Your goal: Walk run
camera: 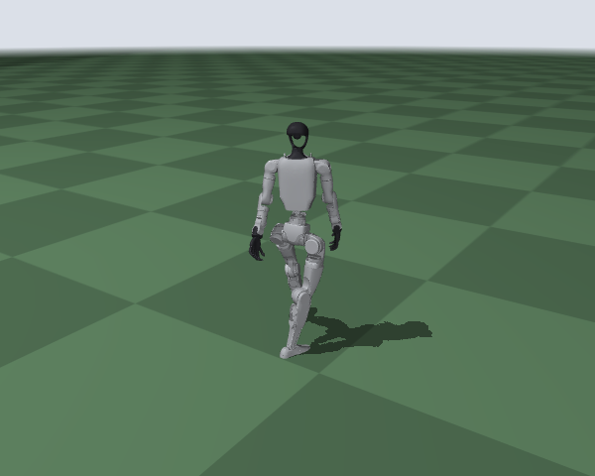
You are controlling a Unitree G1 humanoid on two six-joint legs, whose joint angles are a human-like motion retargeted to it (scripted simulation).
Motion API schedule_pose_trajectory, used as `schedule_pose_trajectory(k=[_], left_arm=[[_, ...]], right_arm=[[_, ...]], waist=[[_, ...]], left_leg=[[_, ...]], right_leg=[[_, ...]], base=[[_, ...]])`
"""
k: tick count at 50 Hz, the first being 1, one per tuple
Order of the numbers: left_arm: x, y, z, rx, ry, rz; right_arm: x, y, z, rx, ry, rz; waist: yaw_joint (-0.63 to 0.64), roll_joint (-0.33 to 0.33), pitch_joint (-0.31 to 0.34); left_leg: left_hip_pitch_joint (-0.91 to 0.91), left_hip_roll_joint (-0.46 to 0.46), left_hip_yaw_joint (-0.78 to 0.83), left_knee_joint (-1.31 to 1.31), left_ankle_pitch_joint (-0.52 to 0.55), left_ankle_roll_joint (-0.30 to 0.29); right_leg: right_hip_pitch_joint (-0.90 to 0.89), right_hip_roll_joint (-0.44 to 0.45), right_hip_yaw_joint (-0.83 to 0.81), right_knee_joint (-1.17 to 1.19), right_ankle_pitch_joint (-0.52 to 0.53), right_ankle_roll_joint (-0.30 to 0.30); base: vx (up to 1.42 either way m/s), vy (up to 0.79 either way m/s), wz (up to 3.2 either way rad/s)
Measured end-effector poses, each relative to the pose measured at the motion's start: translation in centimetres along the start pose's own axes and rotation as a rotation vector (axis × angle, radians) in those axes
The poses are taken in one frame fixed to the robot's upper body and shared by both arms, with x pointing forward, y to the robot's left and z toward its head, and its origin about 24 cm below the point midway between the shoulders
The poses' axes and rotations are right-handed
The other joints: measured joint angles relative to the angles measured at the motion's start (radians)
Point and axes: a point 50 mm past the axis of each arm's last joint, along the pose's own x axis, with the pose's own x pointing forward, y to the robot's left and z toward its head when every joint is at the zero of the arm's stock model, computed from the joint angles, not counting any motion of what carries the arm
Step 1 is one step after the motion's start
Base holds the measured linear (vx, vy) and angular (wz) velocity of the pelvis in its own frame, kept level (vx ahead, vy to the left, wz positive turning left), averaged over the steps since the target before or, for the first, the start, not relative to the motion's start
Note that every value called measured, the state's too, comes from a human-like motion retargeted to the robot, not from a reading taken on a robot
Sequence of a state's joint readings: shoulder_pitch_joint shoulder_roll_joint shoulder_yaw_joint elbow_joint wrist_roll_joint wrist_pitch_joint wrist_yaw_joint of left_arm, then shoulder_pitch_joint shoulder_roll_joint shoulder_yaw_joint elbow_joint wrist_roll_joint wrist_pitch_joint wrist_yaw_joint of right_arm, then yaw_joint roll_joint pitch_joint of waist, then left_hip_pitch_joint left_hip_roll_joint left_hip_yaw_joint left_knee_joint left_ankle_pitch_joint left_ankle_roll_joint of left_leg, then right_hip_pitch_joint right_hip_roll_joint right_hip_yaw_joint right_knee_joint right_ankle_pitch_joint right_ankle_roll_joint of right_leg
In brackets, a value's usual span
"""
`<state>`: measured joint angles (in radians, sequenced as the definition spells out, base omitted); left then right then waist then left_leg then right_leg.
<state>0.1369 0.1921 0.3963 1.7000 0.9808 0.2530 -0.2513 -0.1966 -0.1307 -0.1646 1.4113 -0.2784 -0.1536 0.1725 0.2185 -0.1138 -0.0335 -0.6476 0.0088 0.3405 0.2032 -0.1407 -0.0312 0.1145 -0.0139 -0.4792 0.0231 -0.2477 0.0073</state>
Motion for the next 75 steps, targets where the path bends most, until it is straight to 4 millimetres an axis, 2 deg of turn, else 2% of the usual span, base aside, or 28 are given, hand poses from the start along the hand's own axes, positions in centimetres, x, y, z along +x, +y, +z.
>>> schedule_pose_trajectory(k=[3, 5, 6, 10, 11, 12, 14, 18, 21, 25, 29, 32, 34, 35, 37, 40, 43, 45, 47, 50, 53, 56, 60, 63, 65, 68, 70, 75], left_arm=[[-0.4, 0.5, 0.4, -0.019, 0.0, -0.026], [-0.7, 1.2, 0.9, -0.027, -0.017, 0.01], [-1.0, 1.7, 1.5, -0.034, -0.038, 0.045], [-2.6, 3.9, 4.9, -0.07, -0.186, 0.185], [-3.2, 4.8, 5.7, -0.071, -0.222, 0.21], [-4.0, 5.7, 6.6, -0.075, -0.262, 0.237], [-5.8, 7.7, 8.4, -0.088, -0.352, 0.304], [-10.0, 11.3, 11.7, -0.093, -0.527, 0.467], [-13.5, 13.6, 13.5, -0.071, -0.631, 0.552], [-18.0, 16.0, 15.2, -0.041, -0.757, 0.642], [-20.2, 17.1, 15.6, -0.046, -0.839, 0.747], [-19.1, 17.4, 14.4, -0.068, -0.78, 0.825], [-16.4, 16.5, 13.1, -0.053, -0.671, 0.808], [-14.7, 15.9, 12.2, -0.036, -0.605, 0.776], [-11.0, 13.7, 10.3, 0.005, -0.471, 0.666], [-5.8, 8.8, 7.6, -0.005, -0.313, 0.473], [-3.1, 6.3, 3.9, 0.03, -0.113, 0.357], [-2.3, 5.3, 2.6, 0.138, -0.024, 0.342], [-1.7, 4.2, 1.9, 0.231, 0.028, 0.339], [-0.6, 2.0, 1.4, 0.259, -0.001, 0.283], [-0.2, 0.4, 2.3, 0.233, -0.14, 0.202], [-0.4, 0.3, 3.5, 0.247, -0.188, 0.187], [-1.0, 1.5, 4.1, 0.282, -0.18, 0.185], [-1.4, 2.4, 4.1, 0.23, -0.161, 0.182], [-1.8, 3.0, 4.5, 0.142, -0.185, 0.195], [-2.8, 4.5, 5.3, 0.019, -0.234, 0.223], [-3.9, 6.3, 6.0, -0.012, -0.267, 0.267], [-8.7, 11.6, 8.9, 0.003, -0.359, 0.477]], right_arm=[[0.0, 0.1, -0.2, -0.025, 0.022, 0.022], [-0.3, 0.3, -1.6, -0.041, 0.058, 0.048], [-0.5, 0.5, -2.7, -0.047, 0.085, 0.06], [-1.7, 2.5, -7.4, -0.033, 0.211, 0.078], [-2.1, 2.7, -8.4, -0.022, 0.247, 0.093], [-2.4, 3.0, -9.3, -0.013, 0.281, 0.108], [-2.8, 3.3, -10.3, -0.008, 0.338, 0.137], [-3.4, 4.2, -11.8, 0.044, 0.405, 0.127], [-4.0, 4.9, -13.0, 0.122, 0.427, 0.129], [-4.9, 5.9, -14.3, 0.203, 0.464, 0.176], [-5.4, 6.1, -15.0, 0.25, 0.512, 0.211], [-5.4, 5.3, -14.9, 0.25, 0.534, 0.191], [-5.4, 4.8, -15.0, 0.247, 0.559, 0.145], [-5.5, 4.6, -15.2, 0.248, 0.571, 0.123], [-5.4, 4.5, -15.0, 0.288, 0.566, 0.094], [-4.7, 4.4, -14.1, 0.362, 0.522, 0.078], [-3.5, 4.1, -11.8, 0.404, 0.421, 0.097], [-2.4, 3.9, -9.6, 0.403, 0.342, 0.095], [-1.6, 3.8, -7.6, 0.372, 0.273, 0.092], [-0.8, 2.9, -5.0, 0.283, 0.179, 0.098], [-0.4, 0.9, -2.4, 0.149, 0.109, 0.103], [-0.2, -1.0, 0.1, 0.018, 0.054, 0.052], [-0.1, -1.4, 0.7, -0.071, 0.036, -0.004], [-0.4, -0.1, -1.8, -0.022, 0.099, 0.032], [-0.6, 1.5, -3.8, 0.013, 0.162, 0.075], [-1.2, 4.1, -6.6, 0.042, 0.258, 0.11], [-1.7, 4.5, -8.1, 0.045, 0.323, 0.134], [-2.9, 5.0, -11.0, 0.084, 0.424, 0.114]], waist=[[0.012, 0.004, -0.017], [0.002, 0.013, -0.04], [0.024, 0.017, -0.043], [0.031, 0.045, -0.061], [0.024, 0.066, -0.064], [0.018, 0.084, -0.064], [0.001, 0.107, -0.051], [-0.121, 0.083, -0.032], [-0.207, 0.056, -0.032], [-0.277, 0.007, -0.024], [-0.325, 0.001, -0.032], [-0.342, 0.012, -0.05], [-0.351, 0.023, -0.083], [-0.36, 0.025, -0.097], [-0.353, 0.009, -0.107], [-0.323, -0.046, -0.101], [-0.324, -0.086, -0.09], [-0.295, -0.094, -0.071], [-0.255, -0.071, -0.052], [-0.172, -0.045, -0.036], [-0.068, -0.006, -0.014], [-0.018, 0.009, 0.0], [-0.024, 0.017, -0.027], [0.021, 0.024, -0.051], [0.051, 0.024, -0.053], [-0.02, 0.094, -0.059], [-0.04, 0.126, -0.052], [-0.139, 0.068, -0.016]], left_leg=[[-0.005, -0.006, 0.042, 0.009, 0.013, 0.045], [0.04, 0.027, 0.189, 0.057, 0.066, 0.093], [0.032, 0.036, 0.091, 0.088, 0.086, 0.09], [0.08, 0.073, -0.114, 0.204, -0.016, 0.113], [0.134, 0.128, -0.035, 0.195, -0.045, 0.121], [0.182, 0.173, 0.027, 0.187, -0.072, 0.125], [0.254, 0.198, 0.049, 0.168, -0.109, 0.117], [0.4, 0.111, 0.077, 0.032, -0.121, 0.107], [0.496, 0.032, 0.074, -0.067, -0.13, 0.104], [0.627, -0.07, 0.023, -0.156, -0.165, 0.087], [0.738, -0.102, -0.007, -0.178, -0.226, 0.066], [0.785, -0.107, -0.028, -0.145, -0.22, 0.038], [0.808, -0.103, -0.023, -0.108, -0.141, 0.003], [0.826, -0.099, -0.015, -0.086, -0.082, -0.019], [0.855, -0.089, 0.078, -0.015, 0.126, -0.024], [0.822, -0.066, 0.233, 0.238, 0.405, 0.058], [0.69, 0.004, 0.28, 0.52, 0.209, 0.158], [0.572, 0.066, 0.314, 0.619, 0.102, 0.176], [0.448, 0.106, 0.293, 0.626, 0.053, 0.126], [0.288, 0.088, 0.26, 0.48, 0.005, 0.086], [0.137, 0.058, 0.174, 0.264, -0.009, 0.065], [0.037, 0.019, 0.088, 0.061, -0.01, 0.034], [-0.02, -0.008, 0.067, 0.016, -0.015, 0.071], [0.025, 0.038, 0.121, 0.094, 0.06, 0.108], [0.018, 0.059, -0.008, 0.182, 0.058, 0.116], [0.133, 0.14, -0.041, 0.217, -0.053, 0.124], [0.227, 0.22, 0.066, 0.197, -0.095, 0.117], [0.432, 0.082, 0.123, -0.009, -0.091, 0.105]], right_leg=[[0.055, 0.009, 0.025, 0.025, 0.048, 0.064], [0.093, 0.019, 0.014, 0.053, 0.126, 0.105], [0.108, 0.014, 0.004, 0.081, 0.199, 0.101], [0.048, -0.028, -0.036, 0.352, 0.569, -0.019], [0.021, -0.042, -0.083, 0.456, 0.598, -0.07], [-0.011, -0.059, -0.121, 0.558, 0.594, -0.11], [-0.103, -0.108, -0.147, 0.738, 0.471, -0.139], [-0.353, -0.212, -0.171, 0.91, 0.323, -0.105], [-0.517, -0.236, -0.172, 0.807, 0.24, -0.081], [-0.693, -0.205, -0.074, 0.468, 0.139, -0.072], [-0.802, -0.154, 0.038, 0.216, 0.11, -0.056], [-0.809, -0.162, 0.014, 0.249, 0.1, -0.078], [-0.773, -0.18, -0.058, 0.291, 0.147, -0.123], [-0.745, -0.189, -0.107, 0.288, 0.21, -0.149], [-0.744, -0.185, 0.072, 0.372, 0.198, -0.165], [-0.614, -0.237, 0.145, 0.359, 0.123, -0.14], [-0.469, -0.314, 0.02, 0.315, 0.074, -0.11], [-0.4, -0.289, 0.037, 0.265, 0.06, -0.094], [-0.31, -0.234, -0.033, 0.179, 0.067, -0.089], [-0.199, -0.138, -0.068, 0.069, 0.061, -0.078], [-0.098, -0.055, -0.071, 0.004, 0.036, -0.049], [-0.023, -0.022, -0.066, -0.018, 0.001, -0.008], [0.049, 0.004, -0.039, 0.009, 0.0, 0.057], [0.105, 0.008, -0.028, 0.079, 0.132, 0.105], [0.108, -0.021, -0.025, 0.181, 0.312, 0.053], [0.036, -0.043, -0.106, 0.487, 0.557, -0.086], [-0.038, -0.095, -0.153, 0.7, 0.503, -0.135], [-0.397, -0.244, -0.079, 0.99, 0.316, -0.108]], base=[[0.97, -0.04, -0.3], [1.16, 0.0, -0.15], [1.07, -0.04, -0.71], [1.1, -0.05, -0.7], [1.06, 0.0, -0.47], [1.1, 0.0, -0.7], [0.9, -0.07, -0.74], [0.76, -0.08, 0.35], [0.76, -0.14, 0.71], [0.88, -0.25, 0.47], [0.86, -0.28, 0.47], [0.89, -0.32, 0.24], [1.07, -0.33, 0.2], [1.35, -0.46, 0.24], [1.21, -0.36, 0.46], [1.01, -0.21, 0.09], [1.04, -0.33, 0.44], [0.6, -0.2, 0.31], [0.89, -0.27, -0.06], [0.8, -0.25, -0.38], [0.84, -0.2, -0.62], [0.75, -0.1, -0.25], [0.99, -0.11, 0.04], [1.33, -0.05, -0.57], [1.11, -0.1, -1.12], [1.14, -0.07, -0.36], [0.87, -0.03, -0.54], [0.86, -0.07, 0.13]])
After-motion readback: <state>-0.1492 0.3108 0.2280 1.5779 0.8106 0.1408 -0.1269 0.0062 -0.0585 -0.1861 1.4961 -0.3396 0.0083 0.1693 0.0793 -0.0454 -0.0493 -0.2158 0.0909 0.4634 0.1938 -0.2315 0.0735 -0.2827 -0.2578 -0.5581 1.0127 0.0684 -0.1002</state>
